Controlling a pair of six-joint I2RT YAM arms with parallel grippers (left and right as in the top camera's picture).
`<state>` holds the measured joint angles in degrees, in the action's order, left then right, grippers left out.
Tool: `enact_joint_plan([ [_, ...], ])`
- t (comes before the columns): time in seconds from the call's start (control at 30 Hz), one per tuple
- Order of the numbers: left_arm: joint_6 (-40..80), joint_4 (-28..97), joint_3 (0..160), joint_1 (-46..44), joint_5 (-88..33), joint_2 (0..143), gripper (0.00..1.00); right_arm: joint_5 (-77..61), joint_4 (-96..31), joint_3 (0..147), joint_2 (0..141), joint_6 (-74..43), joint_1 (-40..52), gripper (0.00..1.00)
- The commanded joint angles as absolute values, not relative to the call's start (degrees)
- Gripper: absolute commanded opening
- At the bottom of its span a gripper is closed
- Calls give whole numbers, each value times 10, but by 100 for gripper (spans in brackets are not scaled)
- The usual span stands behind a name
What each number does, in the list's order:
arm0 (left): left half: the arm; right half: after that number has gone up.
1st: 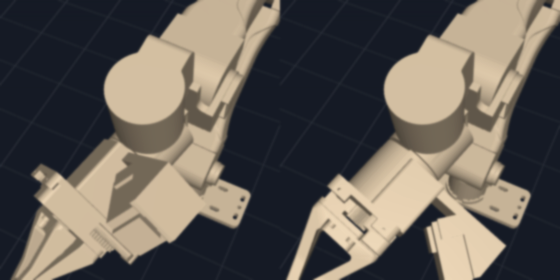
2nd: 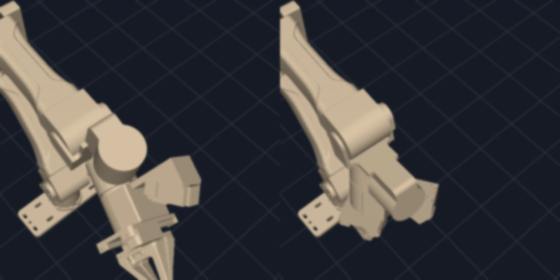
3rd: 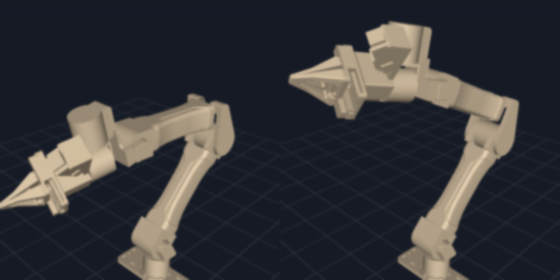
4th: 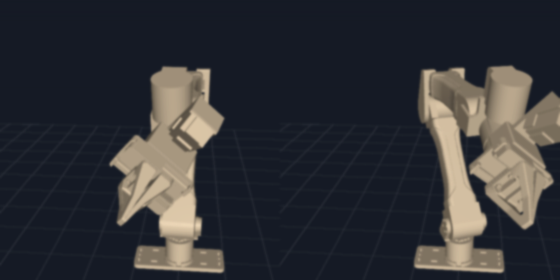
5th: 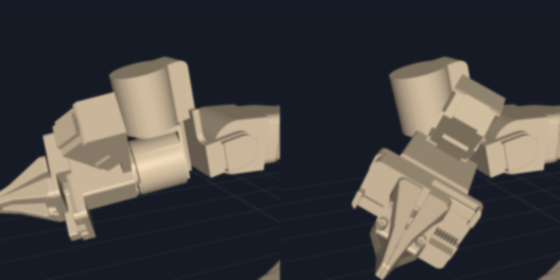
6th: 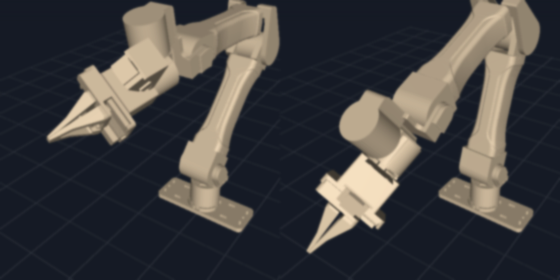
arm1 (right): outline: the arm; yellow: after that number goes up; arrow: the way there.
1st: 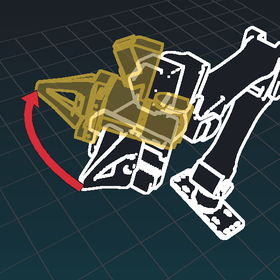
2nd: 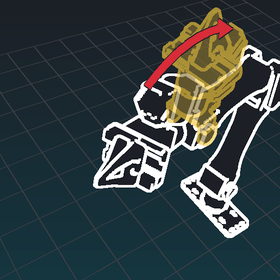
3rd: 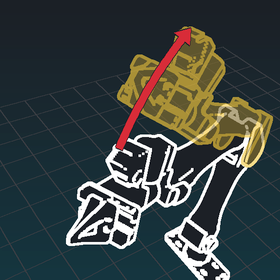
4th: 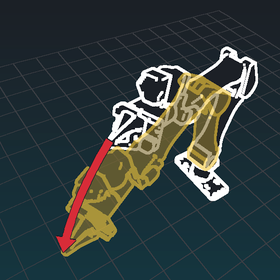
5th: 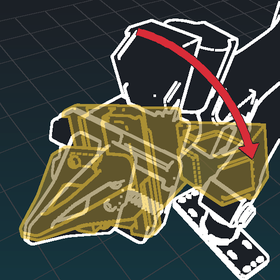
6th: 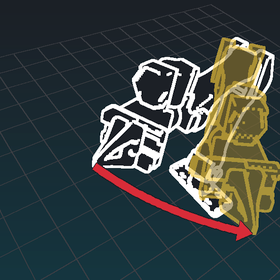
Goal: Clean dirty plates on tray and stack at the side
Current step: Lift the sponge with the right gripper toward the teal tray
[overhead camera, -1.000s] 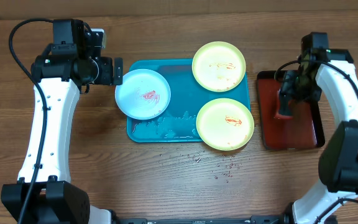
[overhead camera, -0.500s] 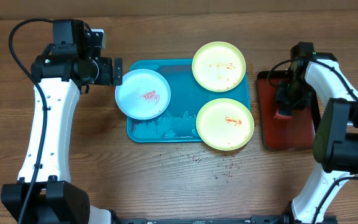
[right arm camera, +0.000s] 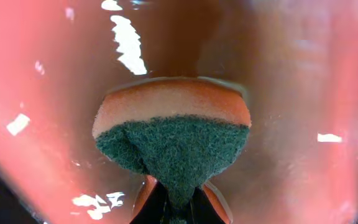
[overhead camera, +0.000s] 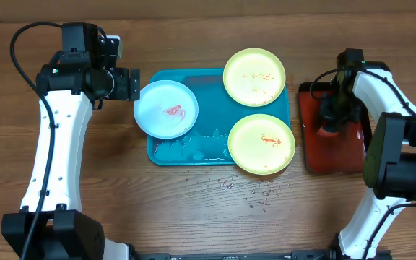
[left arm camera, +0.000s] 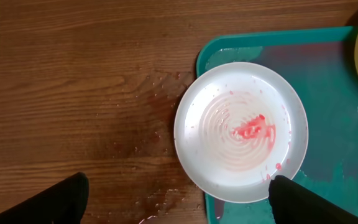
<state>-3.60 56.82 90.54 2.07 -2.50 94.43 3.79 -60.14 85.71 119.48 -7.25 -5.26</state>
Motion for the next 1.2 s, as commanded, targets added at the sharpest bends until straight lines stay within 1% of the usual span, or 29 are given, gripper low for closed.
enact_joint_plan([
  [0.0, -44, 570, 917, 31, -18, 944, 91, 18, -617, 876, 1193, -70, -53, 4],
  [0.07, -43, 574, 917, 37, -40, 944, 89, -7, -632, 894, 1183, -59, -53, 4],
  [0.23, -44, 590, 917, 72, -103, 945, 88, -75, -672, 951, 1144, -41, -53, 4],
  [0.37, -43, 596, 917, 90, -110, 961, 87, -94, -695, 980, 1114, -40, -45, 4],
  [0.53, -42, 599, 917, 91, -110, 1010, 87, -102, -716, 995, 1089, -40, -20, 4],
  [0.7, -37, 596, 917, 91, -110, 1058, 88, -168, -705, 995, 1087, -40, 11, 4],
  [0.9, -50, 591, 917, 90, -118, 1096, 87, -188, -660, 994, 1087, -45, 75, 4],
  [1.03, -65, 568, 917, 90, -127, 1121, 70, -187, -638, 994, 1087, -45, 108, 4],
  [1.1, -78, 564, 917, 89, -131, 1132, 63, -187, -633, 994, 1087, -45, 113, 4],
  [1.17, -87, 565, 917, 88, -131, 1144, 61, -187, -631, 994, 1087, -45, 113, 4],
])
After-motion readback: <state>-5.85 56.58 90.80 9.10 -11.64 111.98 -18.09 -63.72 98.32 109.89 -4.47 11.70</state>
